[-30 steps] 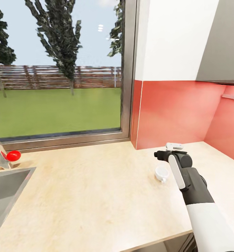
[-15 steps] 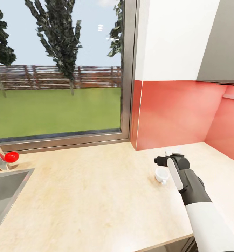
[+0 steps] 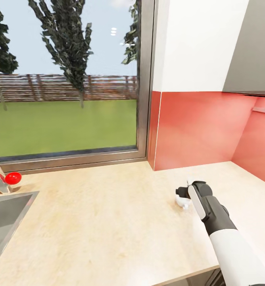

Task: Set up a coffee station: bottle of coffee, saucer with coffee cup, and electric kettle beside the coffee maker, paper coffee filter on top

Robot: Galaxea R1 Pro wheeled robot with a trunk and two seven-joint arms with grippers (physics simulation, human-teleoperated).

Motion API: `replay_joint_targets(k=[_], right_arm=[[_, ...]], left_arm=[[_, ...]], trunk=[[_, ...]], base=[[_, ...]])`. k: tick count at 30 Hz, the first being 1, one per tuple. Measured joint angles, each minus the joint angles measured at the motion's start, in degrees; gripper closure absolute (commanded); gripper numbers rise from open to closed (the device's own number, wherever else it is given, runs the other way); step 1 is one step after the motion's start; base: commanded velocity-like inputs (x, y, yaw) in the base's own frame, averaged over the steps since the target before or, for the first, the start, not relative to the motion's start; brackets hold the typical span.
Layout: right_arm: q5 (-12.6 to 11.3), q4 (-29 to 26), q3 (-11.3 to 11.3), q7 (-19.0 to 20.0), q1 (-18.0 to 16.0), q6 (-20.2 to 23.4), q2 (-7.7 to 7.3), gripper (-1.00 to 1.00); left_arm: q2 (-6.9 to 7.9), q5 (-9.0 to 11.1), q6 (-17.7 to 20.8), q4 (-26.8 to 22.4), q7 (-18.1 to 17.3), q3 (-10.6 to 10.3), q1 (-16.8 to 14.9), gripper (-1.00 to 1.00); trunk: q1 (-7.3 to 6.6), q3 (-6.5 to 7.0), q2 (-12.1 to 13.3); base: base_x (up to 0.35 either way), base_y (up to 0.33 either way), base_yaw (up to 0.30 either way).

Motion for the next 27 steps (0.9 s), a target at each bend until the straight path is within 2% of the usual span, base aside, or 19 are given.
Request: replay_joint_targets(k=[5, 8, 9, 19, 27], right_arm=[[0.1, 1.3, -0.3, -0.4, 0.0, 0.0, -0.26, -1.00], [0.2, 1.8, -4.8, -1.9, 0.0, 0.0, -0.40, -1.00], [0.1, 1.8, -5.2, -1.9, 0.0, 0.0, -0.40, -1.00], [0.1, 2.0, -5.7, -3.3, 0.0, 0.0, -0.99, -1.00], [0.1, 5.8, -5.7, -3.5, 0.0, 0.0, -1.08, -1.00]], left_arm=[[-0.01, 0.0, 0.0, 0.0, 0.0, 0.0, 0.0, -1.00], [-0.01, 0.0, 0.0, 0.0, 0.0, 0.0, 0.0, -1.00], [-0.01, 0.0, 0.0, 0.0, 0.0, 0.0, 0.0, -1.00], [-0.01, 0.0, 0.0, 0.0, 0.0, 0.0, 0.0, -1.00], [-0.11, 0.0, 0.0, 0.0, 0.0, 0.0, 0.0, -1.00]], trunk=[[0.00, 0.00, 0.0], [0.00, 0.00, 0.0], [0.00, 0.00, 0.0], [0.00, 0.00, 0.0], [0.00, 0.00, 0.0]], base=[[0.000, 0.000, 0.000], [0.000, 0.000, 0.000], [0.000, 0.000, 0.000], [0.000, 0.000, 0.000], [0.000, 0.000, 0.000]])
